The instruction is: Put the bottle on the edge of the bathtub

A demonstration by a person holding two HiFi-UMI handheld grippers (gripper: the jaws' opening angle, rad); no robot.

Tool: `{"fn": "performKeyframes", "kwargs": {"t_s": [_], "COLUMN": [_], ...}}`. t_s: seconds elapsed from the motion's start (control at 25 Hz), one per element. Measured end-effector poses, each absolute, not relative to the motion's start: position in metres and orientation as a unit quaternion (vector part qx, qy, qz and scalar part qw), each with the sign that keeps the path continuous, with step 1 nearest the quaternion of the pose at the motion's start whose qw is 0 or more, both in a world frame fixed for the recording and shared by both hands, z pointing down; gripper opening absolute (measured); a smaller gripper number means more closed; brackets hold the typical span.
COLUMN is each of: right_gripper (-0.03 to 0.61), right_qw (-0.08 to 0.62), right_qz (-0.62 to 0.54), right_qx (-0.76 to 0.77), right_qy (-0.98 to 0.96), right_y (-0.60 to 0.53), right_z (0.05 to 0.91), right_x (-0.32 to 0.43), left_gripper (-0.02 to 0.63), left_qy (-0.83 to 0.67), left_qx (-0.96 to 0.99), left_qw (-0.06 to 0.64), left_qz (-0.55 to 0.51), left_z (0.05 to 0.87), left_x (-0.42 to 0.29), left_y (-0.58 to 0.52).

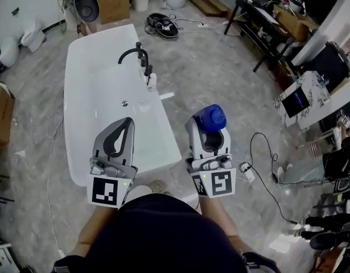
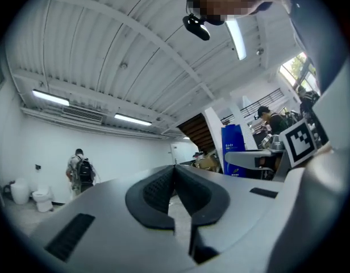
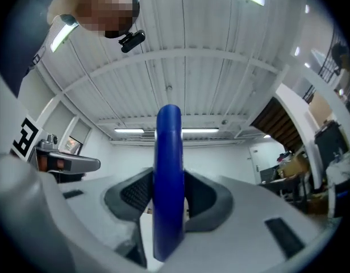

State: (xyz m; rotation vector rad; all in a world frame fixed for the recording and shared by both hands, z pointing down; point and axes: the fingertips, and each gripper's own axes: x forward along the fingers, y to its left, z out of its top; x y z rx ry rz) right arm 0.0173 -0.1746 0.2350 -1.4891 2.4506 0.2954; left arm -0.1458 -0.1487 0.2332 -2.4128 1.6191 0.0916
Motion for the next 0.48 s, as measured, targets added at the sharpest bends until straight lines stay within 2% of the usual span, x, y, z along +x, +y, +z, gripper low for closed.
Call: {"fn": "performKeyframes", "kwargs": {"t_s": [0.24,0.48], "right_gripper": [0.155,0.155], "right_qw": [0.135,0.132], "right_qz": [0.092,0.089], "right_qx": [-0.439,-0.414], "right_qy": [0.883,0.896], "right_y": [-0.179,-0.176], "right_z": [0.243,0.240], "right_x": [-0.062,-0.078], "left_gripper": [0.002,0.002], "left_qy": [0.623,0.644], "left_qx": [-0.774,-0.756], "left_qw": [0.114,0.116], "left_qz": [0.016,0.011], "left_z": [0.240,0.233], "left_x": [-0.220,-0.232], "left_y": [-0.123,-0.115]}}
